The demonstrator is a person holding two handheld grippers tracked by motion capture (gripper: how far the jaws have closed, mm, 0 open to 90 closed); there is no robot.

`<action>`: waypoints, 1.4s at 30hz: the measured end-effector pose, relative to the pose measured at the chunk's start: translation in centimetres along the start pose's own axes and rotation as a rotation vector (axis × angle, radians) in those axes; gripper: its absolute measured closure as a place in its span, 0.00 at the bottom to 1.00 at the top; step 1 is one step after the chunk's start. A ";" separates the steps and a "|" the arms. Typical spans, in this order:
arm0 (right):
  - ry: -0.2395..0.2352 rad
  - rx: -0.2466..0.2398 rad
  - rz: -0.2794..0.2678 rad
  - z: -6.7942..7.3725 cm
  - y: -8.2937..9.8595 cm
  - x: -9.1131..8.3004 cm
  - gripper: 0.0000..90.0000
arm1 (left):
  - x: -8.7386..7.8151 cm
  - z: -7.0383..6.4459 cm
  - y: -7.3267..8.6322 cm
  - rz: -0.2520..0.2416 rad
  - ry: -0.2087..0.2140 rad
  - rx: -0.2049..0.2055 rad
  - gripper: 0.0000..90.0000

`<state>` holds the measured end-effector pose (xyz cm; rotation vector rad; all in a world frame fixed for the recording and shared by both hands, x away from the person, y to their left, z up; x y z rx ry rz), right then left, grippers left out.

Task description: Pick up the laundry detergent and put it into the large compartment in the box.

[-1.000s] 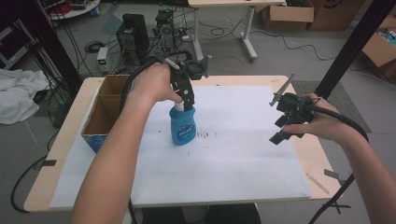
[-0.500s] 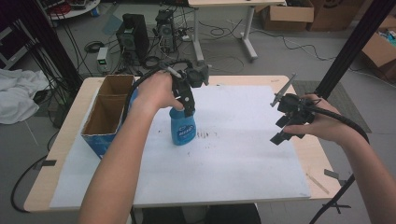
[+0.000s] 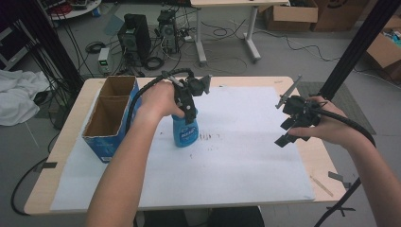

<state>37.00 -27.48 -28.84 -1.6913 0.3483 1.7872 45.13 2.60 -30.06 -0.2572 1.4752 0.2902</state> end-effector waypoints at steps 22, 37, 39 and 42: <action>-0.013 -0.002 0.003 0.1 -0.2 0.3 0.30 | 1.3 0.0 0.1 0.012 0.027 -0.010 0.18; -0.015 -0.003 0.008 0.0 -0.1 0.4 0.30 | 1.5 0.2 0.3 0.001 0.044 -0.015 0.28; -0.015 -0.003 0.011 0.1 -0.1 0.4 0.30 | 1.5 0.2 0.3 0.001 0.050 -0.022 0.28; -0.016 -0.010 0.012 0.1 -0.2 0.4 0.30 | 1.6 0.2 0.3 0.007 0.071 -0.030 0.30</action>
Point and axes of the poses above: each handheld gripper's, and its own axes: x roughly forward along the jaws, y roughly out of its underside, z roughly to its left, the point moved 3 cm from there along x, roughly forward along the jaws, and after that the axes turned 8 degrees about x, right-handed, at the moved point
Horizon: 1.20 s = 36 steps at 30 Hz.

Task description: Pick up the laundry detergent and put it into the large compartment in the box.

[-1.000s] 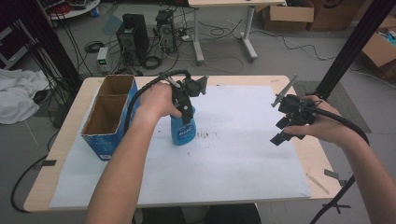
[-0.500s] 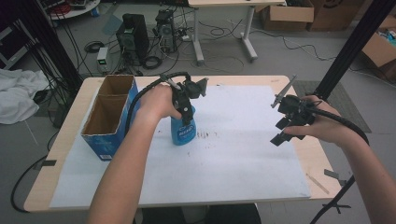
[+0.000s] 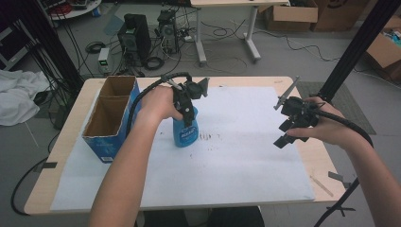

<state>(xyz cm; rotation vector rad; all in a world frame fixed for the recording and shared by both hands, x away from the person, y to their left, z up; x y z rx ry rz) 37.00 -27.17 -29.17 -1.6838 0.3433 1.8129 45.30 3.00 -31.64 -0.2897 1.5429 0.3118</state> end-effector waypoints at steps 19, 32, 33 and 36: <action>0.001 0.005 0.010 0.0 -0.1 0.1 0.31 | -0.1 0.2 0.1 -0.002 -0.024 -0.001 0.34; 0.000 0.005 0.014 0.0 -0.1 0.2 0.31 | -0.1 0.2 0.1 0.001 -0.016 -0.008 0.39; 0.000 0.007 0.014 0.0 0.0 0.2 0.31 | -0.1 0.2 0.1 0.000 -0.016 -0.008 0.40; 0.000 0.004 0.012 -0.1 0.0 0.3 0.31 | -0.1 0.2 0.1 -0.001 -0.012 -0.006 0.41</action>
Point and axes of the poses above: each handheld gripper's, and its own axes: x roughly forward along the jaws, y roughly out of its underside, z roughly to its left, the point moved 3 cm from there along x, roughly forward along the jaws, and after that the axes turned 8 degrees about x, right-handed, at the moved point
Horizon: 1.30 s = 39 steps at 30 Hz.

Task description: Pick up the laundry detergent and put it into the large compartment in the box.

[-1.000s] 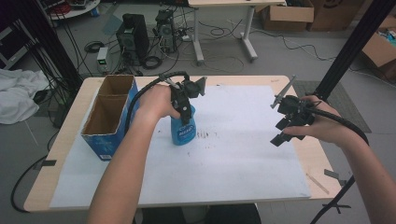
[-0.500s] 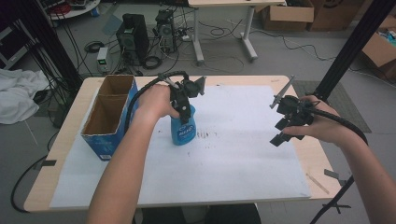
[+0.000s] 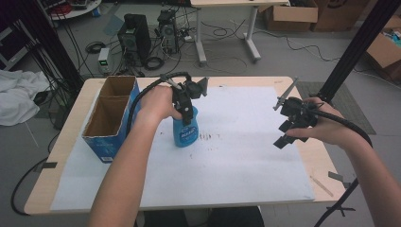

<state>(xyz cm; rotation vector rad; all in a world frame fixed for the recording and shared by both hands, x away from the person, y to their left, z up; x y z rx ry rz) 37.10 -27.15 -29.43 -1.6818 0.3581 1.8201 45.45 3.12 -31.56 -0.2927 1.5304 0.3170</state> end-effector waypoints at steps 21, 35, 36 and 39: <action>-0.004 0.001 0.009 0.0 0.0 0.1 0.31 | -0.2 -0.1 -0.3 0.001 -0.007 -0.018 0.42; 0.001 0.000 0.021 -0.1 -0.3 0.2 0.31 | -5.6 -0.4 0.5 -0.007 0.003 -0.156 0.42; 0.000 -0.001 0.022 -0.1 -0.3 0.3 0.31 | -6.2 -0.4 0.6 -0.006 0.000 -0.172 0.42; -0.003 -0.004 0.020 0.0 -0.5 0.3 0.31 | -7.9 -0.4 1.2 -0.001 -0.009 -0.215 0.42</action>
Point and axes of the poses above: each handheld gripper's, and its own axes: x roughly forward along the jaws, y roughly out of its underside, z roughly to its left, the point moved 3 cm from there along x, roughly forward along the jaws, and after that the axes turned 8 degrees about x, right-handed, at the moved point
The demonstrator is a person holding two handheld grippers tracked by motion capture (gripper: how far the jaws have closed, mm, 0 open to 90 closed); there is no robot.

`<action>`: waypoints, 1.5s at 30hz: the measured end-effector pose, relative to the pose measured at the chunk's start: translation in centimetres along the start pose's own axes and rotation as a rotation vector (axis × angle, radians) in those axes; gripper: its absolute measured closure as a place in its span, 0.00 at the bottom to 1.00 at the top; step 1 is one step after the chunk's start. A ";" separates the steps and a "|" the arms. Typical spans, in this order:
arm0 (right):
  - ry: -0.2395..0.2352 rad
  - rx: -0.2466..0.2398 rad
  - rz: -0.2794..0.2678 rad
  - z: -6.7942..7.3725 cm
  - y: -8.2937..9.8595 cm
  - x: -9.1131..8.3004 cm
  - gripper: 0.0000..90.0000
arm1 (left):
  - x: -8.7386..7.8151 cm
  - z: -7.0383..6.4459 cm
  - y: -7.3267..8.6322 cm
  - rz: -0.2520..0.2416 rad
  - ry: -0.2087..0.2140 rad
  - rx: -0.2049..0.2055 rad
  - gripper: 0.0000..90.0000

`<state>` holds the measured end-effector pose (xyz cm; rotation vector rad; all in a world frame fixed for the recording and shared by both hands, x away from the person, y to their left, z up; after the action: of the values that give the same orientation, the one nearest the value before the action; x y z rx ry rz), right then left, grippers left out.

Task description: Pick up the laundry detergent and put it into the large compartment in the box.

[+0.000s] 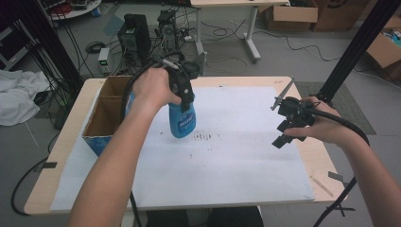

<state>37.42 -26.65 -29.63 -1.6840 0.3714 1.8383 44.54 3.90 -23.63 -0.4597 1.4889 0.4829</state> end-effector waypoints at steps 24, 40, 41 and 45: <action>-0.005 -0.022 -0.003 0.5 -1.0 0.0 0.31 | -9.2 6.1 10.0 -0.009 -0.006 -0.497 0.42; 0.001 -0.014 -0.011 0.3 -0.6 -0.3 0.31 | -10.4 9.6 16.5 -0.030 -0.026 -0.727 0.42; -0.003 -0.011 -0.013 0.3 -0.6 -0.3 0.31 | -10.3 9.7 16.7 -0.031 -0.026 -0.735 0.42; 0.000 -0.013 -0.011 0.2 -0.5 -0.3 0.31 | -10.0 10.0 17.4 -0.029 -0.034 -0.760 0.42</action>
<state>37.56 -26.16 -29.19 -1.6914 0.3504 1.8370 42.69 23.66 -13.18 -1.0556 1.2254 1.0316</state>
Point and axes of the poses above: each handheld gripper's, and its own axes: x roughly forward along the jaws, y roughly out of its underside, z roughly to its left, the point moved 3 cm from there along x, roughly forward along the jaws, and after that the axes turned 8 degrees about x, right-handed, at the moved point
